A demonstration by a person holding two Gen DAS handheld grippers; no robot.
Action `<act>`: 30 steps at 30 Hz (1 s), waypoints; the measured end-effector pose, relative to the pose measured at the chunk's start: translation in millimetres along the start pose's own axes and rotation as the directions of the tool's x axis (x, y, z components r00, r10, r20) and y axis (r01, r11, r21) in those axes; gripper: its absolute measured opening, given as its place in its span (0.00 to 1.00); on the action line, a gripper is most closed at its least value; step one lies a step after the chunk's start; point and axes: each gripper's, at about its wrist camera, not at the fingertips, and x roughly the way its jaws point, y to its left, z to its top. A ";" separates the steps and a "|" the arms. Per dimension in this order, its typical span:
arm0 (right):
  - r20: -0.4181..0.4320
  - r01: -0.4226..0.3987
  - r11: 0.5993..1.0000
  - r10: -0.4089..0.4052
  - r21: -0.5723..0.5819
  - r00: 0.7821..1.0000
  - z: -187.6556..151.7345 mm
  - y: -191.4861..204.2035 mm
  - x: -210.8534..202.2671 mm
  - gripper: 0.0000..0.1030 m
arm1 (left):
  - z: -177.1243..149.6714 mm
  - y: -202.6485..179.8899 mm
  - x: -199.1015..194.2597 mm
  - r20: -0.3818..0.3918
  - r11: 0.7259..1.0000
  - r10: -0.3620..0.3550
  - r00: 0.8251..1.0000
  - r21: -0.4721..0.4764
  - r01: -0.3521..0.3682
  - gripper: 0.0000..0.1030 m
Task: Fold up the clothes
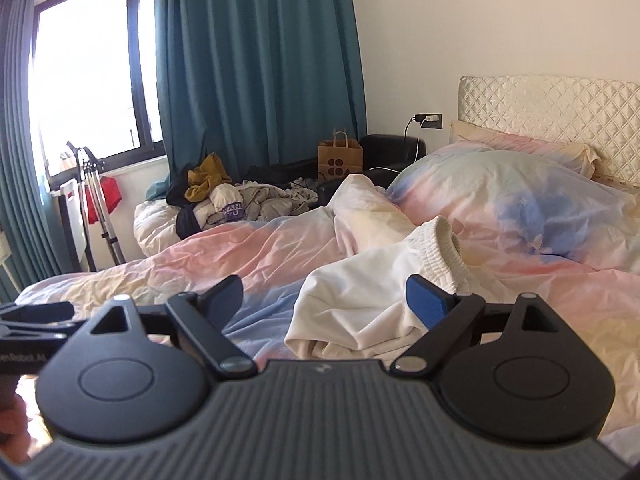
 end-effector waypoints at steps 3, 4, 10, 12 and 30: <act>-0.018 0.030 0.999 -0.030 -0.011 0.999 -11.3 10.2 -1.6 0.88 | -8.3 6.7 -10.6 0.008 1.000 0.000 1.000 0.014 0.000 1.00; -0.021 0.040 0.999 -0.040 0.000 0.999 -14.7 11.7 -2.3 0.88 | -11.5 9.8 -12.0 0.003 1.000 -0.002 1.000 0.012 0.002 1.00; -0.029 0.083 0.996 -0.082 0.032 0.996 -28.4 20.8 -7.1 0.88 | -15.7 19.6 -15.0 0.002 1.000 0.004 1.000 0.006 -0.004 1.00; -0.024 0.087 0.996 -0.086 0.027 0.996 -29.7 24.9 -9.4 0.87 | -16.0 22.3 -15.7 0.003 1.000 0.007 1.000 0.005 -0.007 1.00; -0.028 0.092 0.995 -0.093 -0.036 0.995 -29.3 30.5 -4.3 0.87 | -25.5 9.0 -1.4 -0.020 0.998 0.032 0.999 0.048 -0.031 1.00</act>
